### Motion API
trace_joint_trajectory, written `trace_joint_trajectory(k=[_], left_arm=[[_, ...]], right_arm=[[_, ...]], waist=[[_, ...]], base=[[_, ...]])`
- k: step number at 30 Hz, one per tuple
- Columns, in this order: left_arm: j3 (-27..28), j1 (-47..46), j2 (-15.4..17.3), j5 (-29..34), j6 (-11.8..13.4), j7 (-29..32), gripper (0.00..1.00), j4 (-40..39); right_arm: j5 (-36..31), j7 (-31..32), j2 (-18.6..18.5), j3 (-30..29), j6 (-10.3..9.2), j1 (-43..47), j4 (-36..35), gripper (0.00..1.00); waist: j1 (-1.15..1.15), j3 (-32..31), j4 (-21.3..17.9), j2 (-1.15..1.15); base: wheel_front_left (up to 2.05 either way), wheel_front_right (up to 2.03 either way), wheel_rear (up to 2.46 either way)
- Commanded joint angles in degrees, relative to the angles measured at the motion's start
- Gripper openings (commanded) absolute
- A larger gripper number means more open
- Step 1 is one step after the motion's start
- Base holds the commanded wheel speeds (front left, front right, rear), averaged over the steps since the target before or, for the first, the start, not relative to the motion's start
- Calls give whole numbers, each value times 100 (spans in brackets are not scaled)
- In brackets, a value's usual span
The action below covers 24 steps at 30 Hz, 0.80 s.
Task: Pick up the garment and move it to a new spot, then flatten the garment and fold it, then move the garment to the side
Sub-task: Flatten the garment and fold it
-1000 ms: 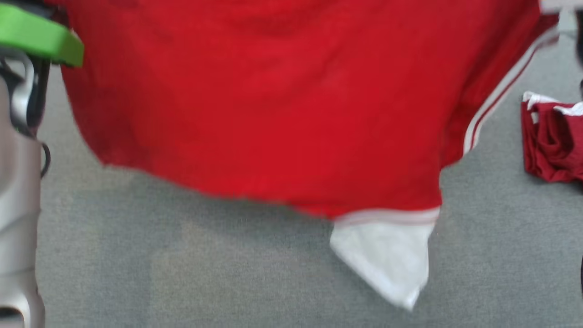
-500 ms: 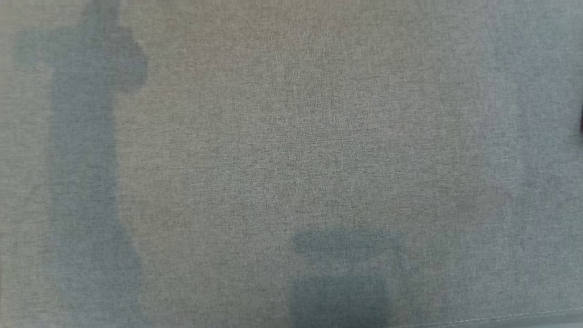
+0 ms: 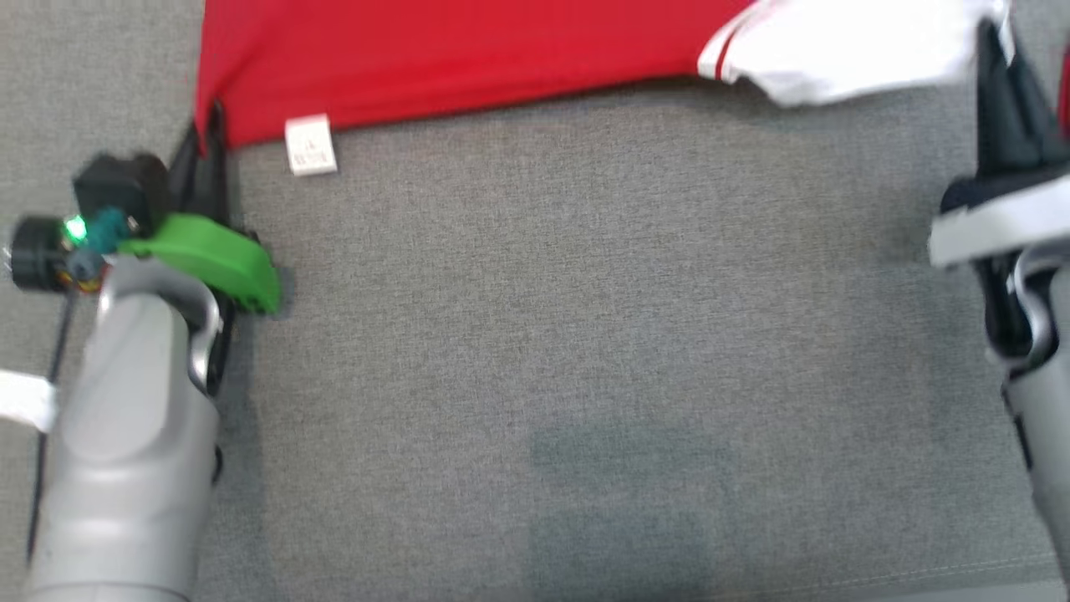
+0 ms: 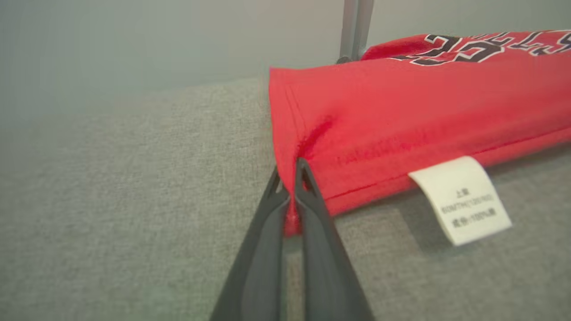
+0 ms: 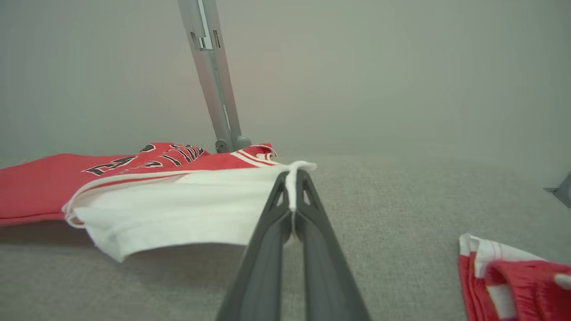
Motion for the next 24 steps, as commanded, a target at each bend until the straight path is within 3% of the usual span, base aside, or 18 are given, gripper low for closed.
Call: trace_joint_trajectory(k=[1,11,18,24], left_arm=[[72,250,-15,35,34,3,0,-18],[720,2282,-400,68,46,22,0,-137],[1109,3616,-704,105,21,37,0,-371],[1227,4722,-839,129,67,33,0,-675]], right_arm=[[40,-17,39,-119,-17,301,-23,0],[-56,-16,545,26,-19,2060,182,0],[-20,-17,663,178,-18,3002,292,0],[-62,-17,501,477,-18,3953,445,0]], waist=[[0,-186,-50,0],[0,-1316,-352,0],[0,-2127,-432,0],[0,-2857,-431,0]], base=[[0,0,0],[0,0,0],[0,0,0],[0,0,0]])
